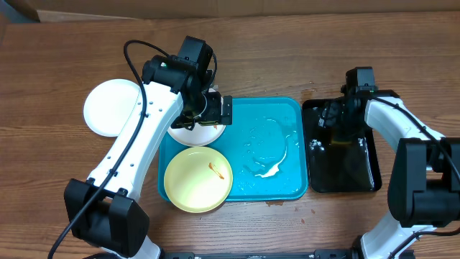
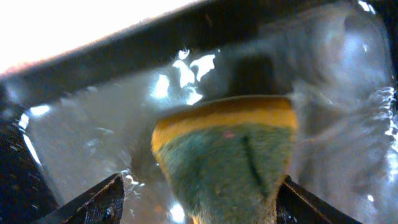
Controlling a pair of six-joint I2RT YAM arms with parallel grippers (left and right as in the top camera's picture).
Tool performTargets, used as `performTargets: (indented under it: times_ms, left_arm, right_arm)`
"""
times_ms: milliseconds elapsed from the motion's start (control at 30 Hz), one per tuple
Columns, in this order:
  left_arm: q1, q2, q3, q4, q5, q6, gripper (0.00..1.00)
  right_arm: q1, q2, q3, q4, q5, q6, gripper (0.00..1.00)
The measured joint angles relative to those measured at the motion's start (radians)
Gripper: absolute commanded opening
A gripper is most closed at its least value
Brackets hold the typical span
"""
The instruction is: Clean dirty plates on tray and stack at the side
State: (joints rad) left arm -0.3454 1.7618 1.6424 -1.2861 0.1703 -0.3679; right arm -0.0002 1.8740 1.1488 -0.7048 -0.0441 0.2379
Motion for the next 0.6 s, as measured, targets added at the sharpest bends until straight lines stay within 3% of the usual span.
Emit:
performTargets:
  times_ms: [167,300,600]
  left_arm:
    - [0.0,0.0,0.0,0.0,-0.001,0.0,1.0]
    - [0.0,0.0,0.0,0.0,-0.003,0.0,1.0]
    - [0.0,0.0,0.0,0.0,-0.003,0.0,1.0]
  right_arm:
    - [0.0,0.001,0.047,-0.1,0.007,0.0,0.78]
    - [0.0,0.001,0.095,-0.09,0.027,-0.001,0.89]
    - [-0.006,0.001,0.105,-0.064,0.119,-0.003,0.9]
